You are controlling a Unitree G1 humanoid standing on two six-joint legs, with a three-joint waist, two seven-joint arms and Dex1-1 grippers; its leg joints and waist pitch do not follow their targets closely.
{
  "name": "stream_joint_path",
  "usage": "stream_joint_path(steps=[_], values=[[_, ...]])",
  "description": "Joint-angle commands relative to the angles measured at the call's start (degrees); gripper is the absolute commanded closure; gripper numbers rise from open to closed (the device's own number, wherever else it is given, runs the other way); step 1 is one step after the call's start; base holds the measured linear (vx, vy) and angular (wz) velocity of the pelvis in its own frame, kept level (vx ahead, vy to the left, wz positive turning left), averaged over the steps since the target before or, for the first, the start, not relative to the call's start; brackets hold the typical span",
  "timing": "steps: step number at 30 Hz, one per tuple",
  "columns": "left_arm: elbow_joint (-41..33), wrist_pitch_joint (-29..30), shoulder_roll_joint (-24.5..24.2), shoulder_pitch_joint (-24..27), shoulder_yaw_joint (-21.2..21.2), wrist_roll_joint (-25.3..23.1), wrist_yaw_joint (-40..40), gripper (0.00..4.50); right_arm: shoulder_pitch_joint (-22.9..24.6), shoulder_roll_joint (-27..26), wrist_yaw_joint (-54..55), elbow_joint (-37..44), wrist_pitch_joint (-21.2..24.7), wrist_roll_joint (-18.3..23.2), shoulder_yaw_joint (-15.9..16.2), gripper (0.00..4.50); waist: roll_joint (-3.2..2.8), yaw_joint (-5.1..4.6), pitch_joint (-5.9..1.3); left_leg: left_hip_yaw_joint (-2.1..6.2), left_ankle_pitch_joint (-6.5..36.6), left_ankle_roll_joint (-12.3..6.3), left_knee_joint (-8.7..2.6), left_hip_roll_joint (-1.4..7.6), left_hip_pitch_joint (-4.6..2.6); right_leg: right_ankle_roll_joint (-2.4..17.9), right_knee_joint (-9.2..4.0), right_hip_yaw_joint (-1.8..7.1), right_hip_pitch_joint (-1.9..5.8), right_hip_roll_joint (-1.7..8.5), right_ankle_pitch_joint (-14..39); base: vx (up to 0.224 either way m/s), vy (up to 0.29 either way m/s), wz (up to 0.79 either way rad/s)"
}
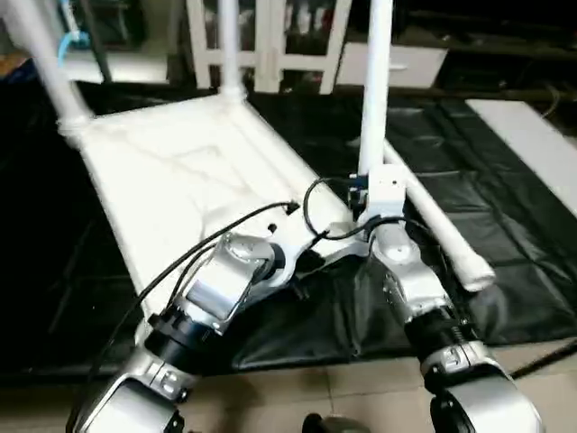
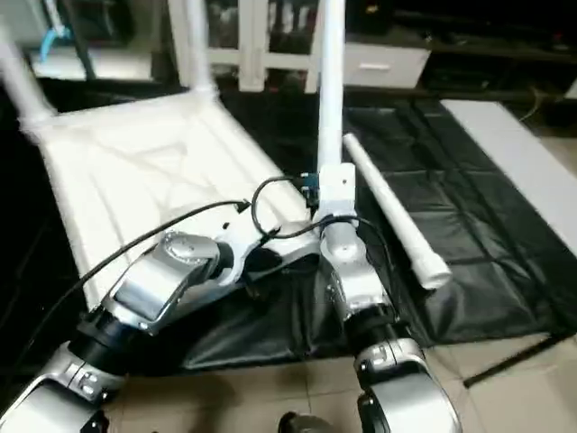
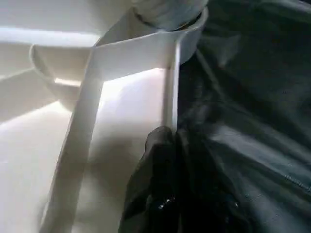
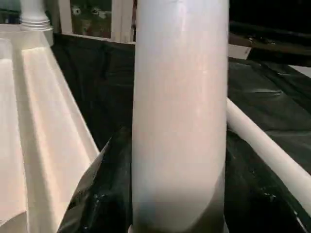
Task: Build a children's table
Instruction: Insert table leg to table base
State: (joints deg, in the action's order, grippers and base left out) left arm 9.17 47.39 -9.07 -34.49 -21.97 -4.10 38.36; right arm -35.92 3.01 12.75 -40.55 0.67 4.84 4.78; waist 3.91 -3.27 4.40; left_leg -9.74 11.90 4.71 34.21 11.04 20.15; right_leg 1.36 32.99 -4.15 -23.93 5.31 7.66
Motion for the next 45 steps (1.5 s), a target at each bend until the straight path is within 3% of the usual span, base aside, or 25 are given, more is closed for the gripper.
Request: stream_joint_path(steps=[1,2,3,5,6,7,8,10,12,15,16,18,24,26,27,31,34,35,36,38,39,41,42,44,45], values=[[-3.46,0.1,-2.02,-2.85,4.35,-1.69,-3.23,4.5,3.37,2.19,3.15,-7.3,1.65,-1.03,-3.6,2.64,-0.41,-0.04,-4.08,-0.26,15.54,-1.67,-4.45,1.25,-0.19,9.28,-3.5,2.39,1.82,2.08,17.73,0.089,-0.05,0.12],[-3.43,0.34,-2.01,-2.88,4.41,-1.69,-3.66,4.5,2.92,2.13,3.6,-8.18,0.64,-1.08,-3.61,2.64,-0.51,0.08,-4.17,-0.3,14.22,-1.68,-4.45,1.32,0.02,9.49,-3.21,2.55,1.91,2.04,15.96,0.077,-0.036,0.02],[-3.34,0.45,-1.97,-2.92,4.42,-1.72,-4.05,4.5,2.54,2.13,3.96,-8.9,-0.32,-1.2,-3.57,2.64,-0.67,0.09,-4.85,-0.29,8.19,-2.36,-4.17,1.3,0.62,10.79,-1.96,2.59,2.72,1.98,7.87,0.077,-0.036,0.02],[-3.11,-0.35,-2.2,-2.92,4.4,-1.91,-4.63,4.5,1.59,1.71,3.89,-9.84,-4.28,-1.07,-3.93,2.64,-0.7,0.12,-5.32,-0.5,2.5,-3.73,-3.66,1.15,0.53,12.53,-1.03,2.66,2.86,1.76,-0.01,0.064,-0.013,-0.02],[-3.11,-0.35,-2.2,-2.92,4.4,-1.91,-4.63,4.5,1.59,1.71,3.89,-9.84,-4.28,-1.07,-3.93,2.64,-0.52,0.1,-5.72,-0.62,-3.38,-6.05,-3.14,0.75,0.88,14.37,-0.15,2.78,3.28,1.54,-8.17,0.059,-0.006,-0.02],[-3.06,-1.85,-2.92,-2.74,4.11,-1.97,-4.27,4.5,1.5,1.01,2.58,-8.83,-6.56,0.34,-4.99,2.64,-0.3,0.1,-5.63,-0.85,-6.3,-8.96,-2.87,0.62,0.94,15.8,0.08,2.79,3.22,1.52,-12.58,0.0,0.0,0.0],[-3.02,-3.0,-3.5,-2.62,3.77,-2.05,-3.88,4.5,1.53,0.59,1.44,-8.02,-7.71,1.36,-5.68,2.64,-0.2,0.2,-5.63,-1.02,-4.98,-11.04,-2.81,0.8,0.84,16.54,-0.06,2.83,3.19,1.86,-11.4,0.0,0.0,0.0],[-3.06,-9.95,-7.97,-1.19,1.23,-2.44,0.89,4.5,2.64,-0.9,-6.46,-1.88,-9.66,7.09,-8.08,2.64,-0.03,0.25,-5.74,-0.9,-1.14,-12.41,-2.85,1.11,1.12,16.03,-0.25,2.84,3.53,2.11,-6.01,0.0,0.0,0.0],[-3.11,-11.91,-9.17,-0.76,0.57,-2.46,2.42,4.5,3.02,-1.1,-7.96,-0.3,-9.66,8.28,-8.53,2.64,-0.38,0.21,-5.49,-0.85,0.77,-11.6,-2.95,1.57,0.9,15.31,-0.43,2.82,3.08,2.01,-1.67,0.0,0.0,0.0],[-3.68,-21.05,-15.42,1.91,-1.52,-1.72,10.39,4.5,4.59,-0.75,-15.45,7.45,-8.7,14.28,-10.07,2.65,-0.65,0.44,-5.02,-1.02,6.72,-6.57,-3.29,1.99,0.5,13.64,-1.02,2.87,2.46,1.62,6.57,0.0,0.0,0.0],[-3.59,-22.68,-16.56,2.41,-1.82,-1.84,11.39,4.5,4.9,-0.54,-16.97,8.94,-8.15,15.49,-10.21,2.65,-0.67,0.56,-4.95,-1.03,7.58,-5.8,-3.38,1.96,0.48,13.28,-1.1,2.89,2.47,1.58,7.37,0.0,0.0,0.0],[-1.48,-29.99,-21.42,4.18,-2.42,-2.8,14.1,4.5,6.59,1.3,-25.25,16.58,-4.02,22.35,-10.21,2.65,-0.73,0.81,-4.78,-1.01,9.66,-3.72,-3.59,1.99,0.32,11.4,-1.23,3.05,2.39,1.38,9.25,0.0,0.0,0.0],[1.33,-37.4,-21.81,4.07,1.26,1.29,15.45,4.5,8.5,5.76,-34.53,23.1,0.83,25.72,-9.3,2.65,-0.37,1.35,-4.83,-1.29,10.0,-1.93,-3.42,1.75,0.48,10.11,-1.46,3.46,2.19,1.42,13.31,0.0,0.0,0.0],[2.81,-38.26,-21.65,2.96,3.39,3.08,16.21,4.5,8.57,7.73,-36.41,24.04,2.55,25.4,-8.71,2.65,-0.12,1.44,-4.93,-1.29,8.92,-1.94,-3.34,1.69,0.66,10.06,-1.4,3.49,2.27,1.46,13.36,0.0,0.0,0.0],[3.56,-38.23,-21.55,2.21,5.25,4.82,17.22,4.07,8.45,8.94,-37.46,24.16,3.21,24.57,-8.19,2.65,-0.14,1.6,-5.18,-1.37,7.07,-2.24,-3.15,1.62,0.67,10.72,-1.13,3.54,2.36,1.46,11.55,0.0,0.0,0.0],[3.36,-35.88,-20.85,1.5,9.27,10.87,19.58,3.89,8.56,10.24,-38.15,25.17,4.5,23.62,-7.75,2.65,-0.02,2.1,-5.31,-1.53,4.19,-3.07,-2.93,1.5,0.78,12.61,-0.58,3.52,2.5,1.35,7.31,0.0,0.0,0.0],[5.25,-27.47,-18.8,-3.22,20.28,22.29,19.73,3.56,7.48,12.43,-36.28,25.21,5.21,18.56,-5.81,2.65,0.04,2.64,-5.24,-1.78,3.65,-2.63,-2.77,1.36,0.6,13.62,-0.23,3.54,2.45,1.17,6.28,0.0,0.0,0.0],[5.25,-27.47,-18.8,-3.22,20.28,22.29,19.73,3.56,7.48,12.43,-36.28,25.21,5.21,18.56,-5.81,2.65,0.01,2.73,-5.23,-1.83,3.63,-2.34,-2.76,1.22,0.51,13.75,-0.25,3.46,2.4,1.07,6.47,0.0,0.0,0.0],[9.21,-25.06,-19.6,-7.19,23.28,24.25,19.4,3.52,6.99,12.94,-35.74,25.53,6.18,16.48,-4.82,2.65,0.1,2.84,-5.13,-1.78,5.08,-2.2,-2.74,1.1,0.49,12.89,-0.57,3.5,2.44,0.97,8.66,0.0,0.0,0.0],[15.24,-24.98,-19.4,-12.01,24.27,21.85,14.13,3.51,6.78,13.08,-35.82,25.83,6.85,15.16,-3.71,2.65,0.24,2.87,-5.04,-1.81,6.35,-2.01,-2.67,0.96,0.37,11.29,-1.0,3.64,2.28,0.66,10.93,0.0,0.0,0.0],[18.49,-25.29,-18.74,-14.63,24.23,19.39,9.37,3.51,6.78,13.2,-36.11,25.87,6.98,14.43,-2.93,2.65,0.26,2.98,-5.16,-1.6,6.6,-1.75,-2.56,1.06,0.47,10.5,-0.9,3.7,2.57,0.84,11.57,0.0,0.0,0.0],[25.39,-24.97,-14.81,-21.6,24.48,14.33,-5.97,3.51,7.37,13.14,-38.09,26.33,6.78,12.67,-0.14,2.65,0.52,3.24,-5.14,-1.65,5.95,-1.87,-2.35,1.16,0.39,9.85,-0.99,3.8,2.45,0.88,11.06,0.0,0.0,0.0],[25.86,-24.92,-14.34,-22.22,24.55,14.08,-7.28,3.51,7.44,13.09,-38.25,26.38,6.8,12.53,0.12,2.65,0.43,3.36,-5.24,-1.6,5.52,-1.95,-2.25,1.19,0.5,10.02,-0.81,3.8,2.58,0.92,10.36,0.0,0.0,0.0],[26.12,-23.92,-10.05,-25.61,23.93,14.24,-9.81,3.51,8.08,12.8,-38.97,26.73,6.62,11.02,2.29,2.65,0.87,4.06,-5.44,-1.55,2.75,-2.84,-2.18,1.33,0.7,11.1,-0.46,3.79,2.74,1.25,7.83,0.0,0.0,0.0],[26.0,-23.65,-8.12,-26.91,22.94,13.93,-9.96,3.51,8.36,12.67,-39.21,26.78,6.43,10.25,3.29,2.65,0.6,4.44,-5.55,-1.65,1.51,-3.72,-2.03,1.48,0.24,12.52,-0.33,3.77,2.29,1.29,5.23,0.0,0.0,0.0]])
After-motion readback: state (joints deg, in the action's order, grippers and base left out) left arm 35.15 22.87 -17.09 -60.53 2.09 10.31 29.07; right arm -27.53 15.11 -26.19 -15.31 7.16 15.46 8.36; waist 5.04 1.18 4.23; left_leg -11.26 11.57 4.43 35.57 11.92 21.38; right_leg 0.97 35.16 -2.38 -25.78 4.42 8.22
